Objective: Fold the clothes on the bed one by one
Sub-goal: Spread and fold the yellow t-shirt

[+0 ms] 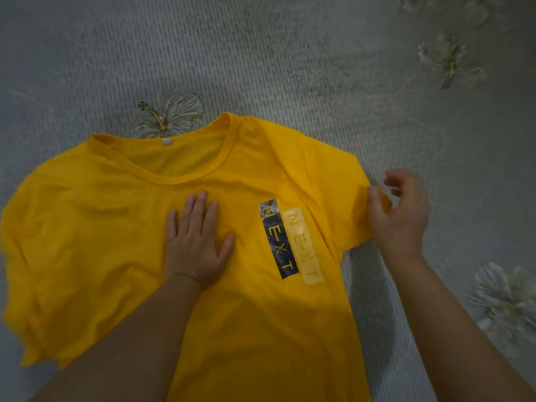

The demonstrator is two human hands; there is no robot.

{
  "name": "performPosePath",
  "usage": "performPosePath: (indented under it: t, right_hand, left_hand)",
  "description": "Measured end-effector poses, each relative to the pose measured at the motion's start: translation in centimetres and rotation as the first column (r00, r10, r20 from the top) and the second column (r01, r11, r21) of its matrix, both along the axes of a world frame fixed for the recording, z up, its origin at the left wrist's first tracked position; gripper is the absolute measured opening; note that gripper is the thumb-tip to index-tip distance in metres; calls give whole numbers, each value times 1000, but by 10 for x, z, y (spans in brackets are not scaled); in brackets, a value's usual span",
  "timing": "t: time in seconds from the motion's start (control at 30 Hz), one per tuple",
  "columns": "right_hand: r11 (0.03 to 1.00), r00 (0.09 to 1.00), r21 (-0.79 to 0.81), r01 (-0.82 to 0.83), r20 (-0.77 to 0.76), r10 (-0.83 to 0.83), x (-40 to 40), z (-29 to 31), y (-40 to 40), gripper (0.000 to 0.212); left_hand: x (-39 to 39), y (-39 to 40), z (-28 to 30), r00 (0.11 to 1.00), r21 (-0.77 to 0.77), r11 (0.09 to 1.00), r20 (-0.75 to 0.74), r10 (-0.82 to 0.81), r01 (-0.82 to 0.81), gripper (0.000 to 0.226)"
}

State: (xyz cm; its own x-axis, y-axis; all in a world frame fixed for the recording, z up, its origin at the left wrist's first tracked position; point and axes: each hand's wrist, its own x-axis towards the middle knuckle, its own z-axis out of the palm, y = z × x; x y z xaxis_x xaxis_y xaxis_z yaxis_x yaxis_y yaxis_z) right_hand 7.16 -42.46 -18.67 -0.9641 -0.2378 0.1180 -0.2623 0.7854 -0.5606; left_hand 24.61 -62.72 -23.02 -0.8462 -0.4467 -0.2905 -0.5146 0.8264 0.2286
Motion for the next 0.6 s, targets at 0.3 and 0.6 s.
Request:
performPosePath:
  t: [0.3, 0.6]
  right_hand:
    - [986, 941, 55, 160, 293, -169, 12, -23, -4, 28]
    - [948, 902, 272, 168, 345, -259, 27, -8, 14, 75]
  left_hand:
    - [-5, 2, 1, 1000, -56, 998, 12, -8, 9, 70]
    - [-3, 3, -2, 1000, -47, 999, -1, -23, 23, 70]
